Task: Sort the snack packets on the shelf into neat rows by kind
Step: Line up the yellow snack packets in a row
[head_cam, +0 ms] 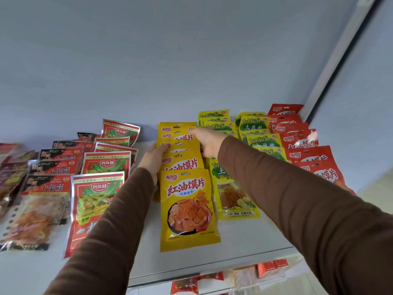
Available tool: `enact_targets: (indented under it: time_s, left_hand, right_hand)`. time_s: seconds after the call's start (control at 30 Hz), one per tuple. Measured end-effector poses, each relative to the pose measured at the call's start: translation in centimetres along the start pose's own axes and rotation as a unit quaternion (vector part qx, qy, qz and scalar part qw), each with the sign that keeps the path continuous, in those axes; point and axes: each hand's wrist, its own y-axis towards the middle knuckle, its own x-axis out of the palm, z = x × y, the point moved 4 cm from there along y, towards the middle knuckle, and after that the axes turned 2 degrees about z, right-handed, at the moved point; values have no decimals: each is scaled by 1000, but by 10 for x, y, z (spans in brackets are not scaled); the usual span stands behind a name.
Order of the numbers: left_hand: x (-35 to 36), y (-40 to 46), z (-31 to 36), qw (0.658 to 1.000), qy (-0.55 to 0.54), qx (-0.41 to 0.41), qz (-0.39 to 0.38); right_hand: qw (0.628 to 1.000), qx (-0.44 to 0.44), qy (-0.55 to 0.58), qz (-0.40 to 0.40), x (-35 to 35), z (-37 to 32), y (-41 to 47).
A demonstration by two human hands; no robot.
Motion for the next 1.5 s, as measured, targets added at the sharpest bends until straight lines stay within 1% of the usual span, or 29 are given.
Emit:
enact_targets:
  time_s: [0.1,0.2,0.3,0.37,0.43,0.5,0.53,0.57,0.6,0.63,0.7,0.73,0.77,0.8,0.83,0.87,0.9,0.97,1.03,1.07,1.13,1.2,1.27,1.37,1.5]
  left_hand:
    - [8,0,-1,1000,-28,-7,3]
    - [7,-4,1,1000,-20,0,11]
    - [-3,-3,1,999,-14,21,25]
    - [-5,-5,-1,999,-12,27,24]
    - [-6,-10,0,999,-13,45,23]
    - [-10,-21,3,994,36,98,35]
    - [-15,-26,3,989,55,125,48]
    - [-19,-32,1,986,63,145,50]
    - [-21,-36,-3,984,72,158,41]
    - [-22,-41,-9,980,97,169,29]
    - [-22,-50,-21,985,79,151,2]
    - [-21,-50,-27,988,59,140,-4]
    - [-21,-51,-30,989,56,139,-3]
    - [-19,-53,-32,987,73,145,-5]
    - [-18,-54,-33,984,96,151,-11]
    - [-17,-56,-34,981,115,158,-13]
    - [-17,-58,-34,979,121,163,-13]
    - [-18,-61,-33,980,116,164,-13]
    - [-17,-64,-32,982,104,158,-16]
    - [-16,-65,-32,983,96,155,-17]
    - [-15,-67,-31,985,87,152,-8]
    - [-14,-70,-31,984,84,157,-3]
    - [-13,-75,-35,985,75,154,-4]
    - [-10,-83,-44,991,47,129,-4]
    - [-2,-82,-50,994,36,99,9]
  right_hand:
    - [1000,-22,-8,15,-3,-5,0]
    - [999,-29,-8,19,-4,-6,2]
    - [1000,-9,-12,18,0,0,-1]
    - [1000,3,-11,4,3,4,-5]
    - [999,-26,-22,10,1,3,-14]
    - [990,-109,-74,48,-8,-2,-28]
    - [978,-165,-115,61,-13,-5,-39]
    - [958,-221,-173,57,-16,-6,-50]
    - [929,-264,-255,38,-17,-6,-62]
    - [891,-288,-351,12,-15,-1,-71]
    - [807,-292,-512,-26,-9,16,-83]
    - [772,-291,-565,-28,-5,25,-86]
    - [743,-296,-599,-19,-1,31,-88]
    - [724,-303,-620,-6,3,36,-89]
    - [714,-307,-629,5,5,38,-88]
    - [714,-305,-631,8,7,40,-85]
    - [722,-297,-626,4,8,40,-83]
    - [753,-276,-597,-16,7,42,-78]
    - [777,-283,-562,-11,6,42,-74]
    - [778,-298,-553,3,5,40,-73]
    - [763,-334,-552,43,4,32,-72]
    - [750,-344,-562,60,5,27,-69]
    - [756,-327,-565,43,5,27,-63]
    - [780,-314,-542,15,2,30,-57]
    - [777,-344,-527,17,2,26,-58]
